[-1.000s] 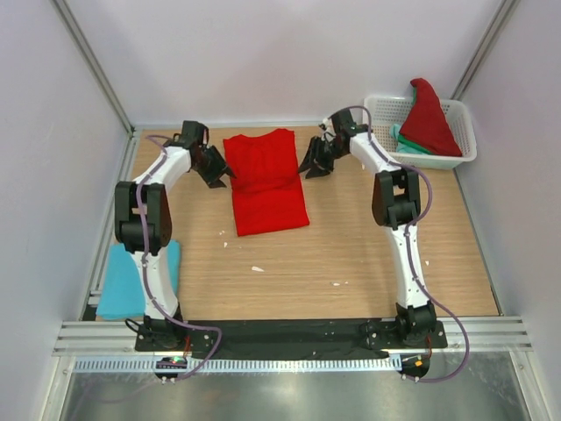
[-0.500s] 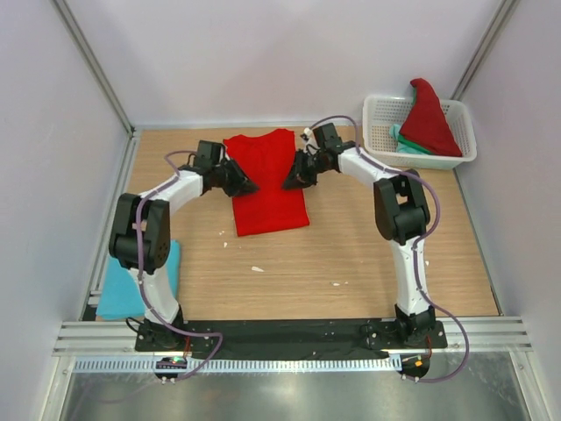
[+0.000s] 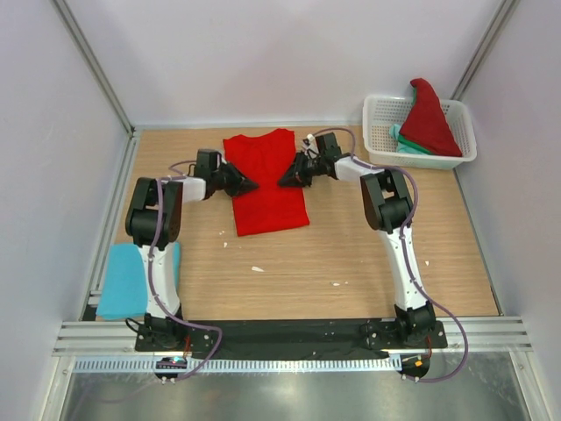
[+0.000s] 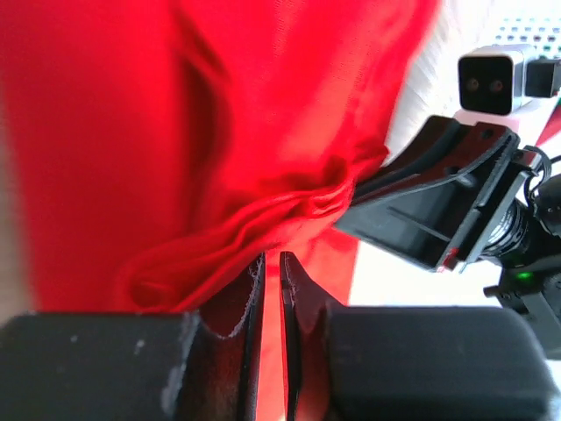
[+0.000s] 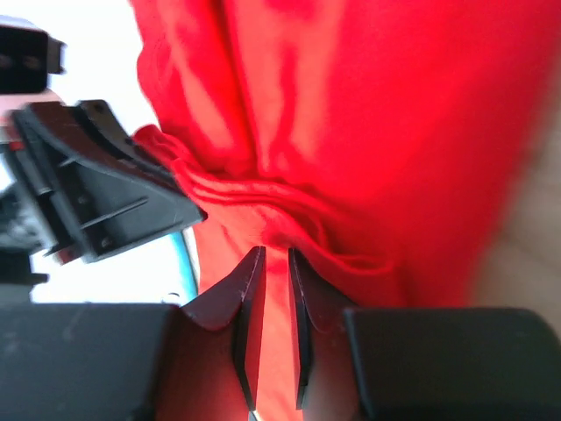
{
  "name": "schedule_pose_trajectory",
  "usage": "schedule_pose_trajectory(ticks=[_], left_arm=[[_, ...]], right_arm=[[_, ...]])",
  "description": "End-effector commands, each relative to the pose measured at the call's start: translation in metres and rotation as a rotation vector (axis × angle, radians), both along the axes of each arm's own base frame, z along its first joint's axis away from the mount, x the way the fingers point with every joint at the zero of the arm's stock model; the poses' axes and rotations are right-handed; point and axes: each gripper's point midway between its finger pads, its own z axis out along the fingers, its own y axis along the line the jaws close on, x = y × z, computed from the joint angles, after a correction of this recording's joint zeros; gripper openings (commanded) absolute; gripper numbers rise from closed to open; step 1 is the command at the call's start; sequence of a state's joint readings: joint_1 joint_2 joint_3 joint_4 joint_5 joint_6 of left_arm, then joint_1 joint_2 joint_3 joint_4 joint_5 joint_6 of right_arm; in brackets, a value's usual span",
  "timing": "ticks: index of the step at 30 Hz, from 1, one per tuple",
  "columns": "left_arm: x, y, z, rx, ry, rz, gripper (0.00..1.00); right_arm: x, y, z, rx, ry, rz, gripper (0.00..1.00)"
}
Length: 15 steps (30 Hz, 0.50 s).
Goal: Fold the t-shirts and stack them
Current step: Fold the tshirt
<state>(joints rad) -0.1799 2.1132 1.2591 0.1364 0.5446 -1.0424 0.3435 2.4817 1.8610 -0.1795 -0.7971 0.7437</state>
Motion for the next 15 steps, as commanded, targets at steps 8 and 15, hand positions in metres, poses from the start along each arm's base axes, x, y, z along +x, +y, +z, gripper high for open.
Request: schedule_pose_trajectory(ticks=[8, 15], left_arm=[[0.022, 0.002, 0.033, -0.019, -0.086, -0.066, 0.32], [-0.020, -0.018, 0.110, -0.034, -0.149, -0.133, 0.33]], right_arm=[[0.026, -0.034, 0.042, 0.035, -0.024, -0.038, 0.30], [-0.023, -0.043, 0.090, -0.043, -0.021, 0.051, 0.33]])
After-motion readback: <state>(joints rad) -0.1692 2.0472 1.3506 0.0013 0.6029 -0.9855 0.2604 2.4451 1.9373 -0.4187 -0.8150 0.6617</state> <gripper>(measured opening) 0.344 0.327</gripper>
